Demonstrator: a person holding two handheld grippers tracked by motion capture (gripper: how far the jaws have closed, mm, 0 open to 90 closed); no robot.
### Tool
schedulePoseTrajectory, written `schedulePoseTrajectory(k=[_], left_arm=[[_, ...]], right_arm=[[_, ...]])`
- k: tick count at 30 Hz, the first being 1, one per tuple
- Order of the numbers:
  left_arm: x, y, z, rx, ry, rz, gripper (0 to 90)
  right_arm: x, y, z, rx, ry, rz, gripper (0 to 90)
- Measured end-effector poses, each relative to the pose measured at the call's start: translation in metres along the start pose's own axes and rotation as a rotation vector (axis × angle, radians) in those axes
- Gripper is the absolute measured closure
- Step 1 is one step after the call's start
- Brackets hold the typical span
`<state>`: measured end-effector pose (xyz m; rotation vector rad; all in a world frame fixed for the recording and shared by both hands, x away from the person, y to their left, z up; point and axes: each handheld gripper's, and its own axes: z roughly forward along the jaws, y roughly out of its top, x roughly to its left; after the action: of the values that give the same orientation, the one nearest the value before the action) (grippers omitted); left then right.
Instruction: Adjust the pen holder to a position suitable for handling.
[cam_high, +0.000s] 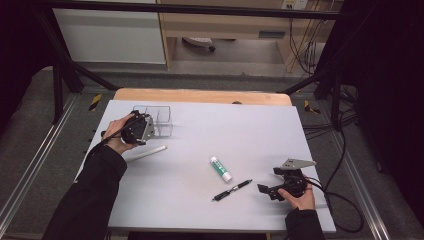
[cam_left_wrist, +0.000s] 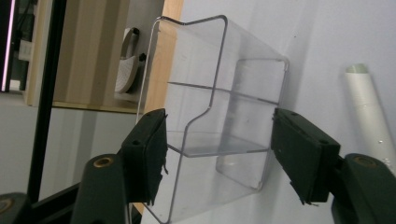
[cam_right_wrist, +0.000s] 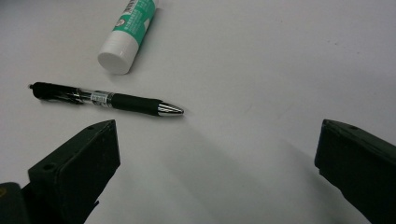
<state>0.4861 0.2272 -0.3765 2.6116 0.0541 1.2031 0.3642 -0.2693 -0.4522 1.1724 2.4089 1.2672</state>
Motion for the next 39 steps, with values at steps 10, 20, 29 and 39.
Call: schedulePoseTrajectory(k=[10,20,29,39], left_arm=[[0.002,-0.001,0.008,0.018,0.017,0.062,47.7],[0.003,0.002,0.016,0.041,-0.011,0.116,58.2],[0.005,0.004,0.019,0.060,-0.014,0.154,62.4],[0.004,0.004,0.015,0.058,-0.026,0.181,67.2]], right_arm=[[0.000,0.000,0.000,0.003,0.002,-0.001,0.5],[0.000,0.000,0.001,0.005,0.002,-0.003,0.5],[0.000,0.000,0.001,0.007,0.003,-0.004,0.5],[0.000,0.000,0.001,0.010,0.009,-0.007,0.5]])
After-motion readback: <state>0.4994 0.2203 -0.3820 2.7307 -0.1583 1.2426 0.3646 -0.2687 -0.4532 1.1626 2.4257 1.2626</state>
